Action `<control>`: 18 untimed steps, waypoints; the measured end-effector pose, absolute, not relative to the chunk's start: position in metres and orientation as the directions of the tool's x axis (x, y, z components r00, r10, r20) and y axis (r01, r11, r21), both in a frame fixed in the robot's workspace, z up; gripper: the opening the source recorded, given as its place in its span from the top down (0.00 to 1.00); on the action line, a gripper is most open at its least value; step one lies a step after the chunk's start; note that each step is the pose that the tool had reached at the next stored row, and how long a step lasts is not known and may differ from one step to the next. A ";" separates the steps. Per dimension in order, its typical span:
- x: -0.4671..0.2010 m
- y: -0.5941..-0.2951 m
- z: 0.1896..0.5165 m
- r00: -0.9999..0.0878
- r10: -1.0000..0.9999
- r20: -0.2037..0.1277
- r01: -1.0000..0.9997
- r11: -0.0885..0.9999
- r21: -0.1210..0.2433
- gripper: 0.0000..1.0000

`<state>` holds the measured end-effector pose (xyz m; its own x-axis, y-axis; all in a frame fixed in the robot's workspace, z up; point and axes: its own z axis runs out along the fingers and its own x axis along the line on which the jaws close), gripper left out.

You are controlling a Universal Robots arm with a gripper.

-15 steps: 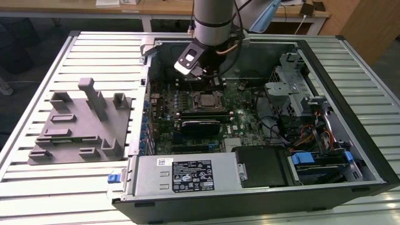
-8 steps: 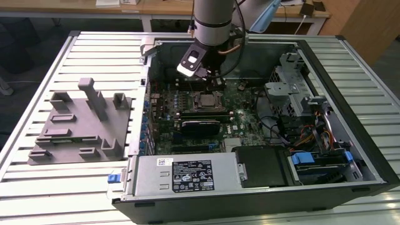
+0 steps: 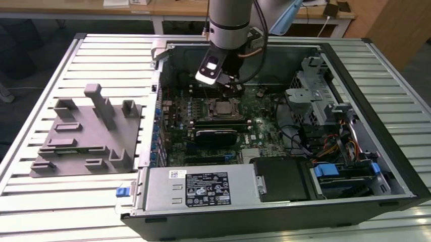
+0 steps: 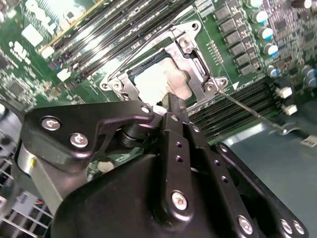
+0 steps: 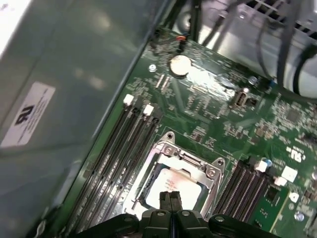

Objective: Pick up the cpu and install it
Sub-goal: 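Close the cpu cover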

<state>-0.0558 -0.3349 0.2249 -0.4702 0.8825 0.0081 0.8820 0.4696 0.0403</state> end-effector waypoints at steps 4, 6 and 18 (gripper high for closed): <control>-0.056 -0.335 0.225 -0.534 0.846 0.008 0.845 0.533 0.040 0.89; -0.056 -0.335 0.225 -0.564 0.826 0.008 0.825 0.563 0.040 0.89; -0.056 -0.335 0.224 -0.729 0.685 0.008 0.684 0.728 0.040 0.89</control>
<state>-0.0558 -0.3349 0.2236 -0.7288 0.6846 0.0081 0.6843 0.7280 0.0402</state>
